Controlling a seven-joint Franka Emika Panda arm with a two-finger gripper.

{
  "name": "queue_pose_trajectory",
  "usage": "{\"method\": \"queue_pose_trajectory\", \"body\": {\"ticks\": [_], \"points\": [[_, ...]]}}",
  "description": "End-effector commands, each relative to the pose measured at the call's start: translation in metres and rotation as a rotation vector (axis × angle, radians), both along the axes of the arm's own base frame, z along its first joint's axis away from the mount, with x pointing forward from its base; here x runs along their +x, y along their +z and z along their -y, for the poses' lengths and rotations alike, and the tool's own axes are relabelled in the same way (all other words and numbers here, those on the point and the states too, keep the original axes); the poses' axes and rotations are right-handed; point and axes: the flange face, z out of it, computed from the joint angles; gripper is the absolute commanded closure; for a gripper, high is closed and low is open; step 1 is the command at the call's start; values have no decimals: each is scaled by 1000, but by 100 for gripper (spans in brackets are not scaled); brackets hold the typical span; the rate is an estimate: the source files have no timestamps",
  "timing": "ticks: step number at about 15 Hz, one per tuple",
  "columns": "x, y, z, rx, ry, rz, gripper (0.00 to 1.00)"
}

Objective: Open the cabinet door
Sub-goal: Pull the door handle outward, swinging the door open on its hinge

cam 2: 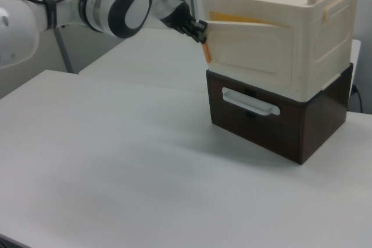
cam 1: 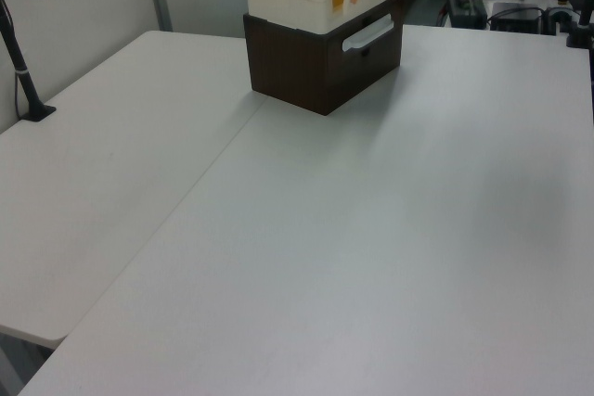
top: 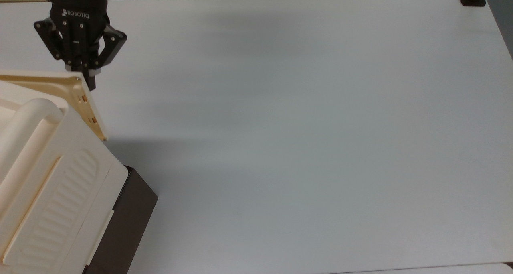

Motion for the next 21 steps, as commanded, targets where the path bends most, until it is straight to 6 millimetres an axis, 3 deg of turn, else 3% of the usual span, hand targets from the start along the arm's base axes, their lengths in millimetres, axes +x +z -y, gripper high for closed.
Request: {"method": "queue_pose_trajectory", "body": {"ticks": [1,3,8,17,21], "points": [[-34,-18,52,-4,-15,-171,49],[-44,-21,52,2,2,-224,21],[-73,-10,75,-24,68,-319,5],[-126,8,124,-98,252,-445,1],[-144,12,150,-107,248,-455,0]]}}
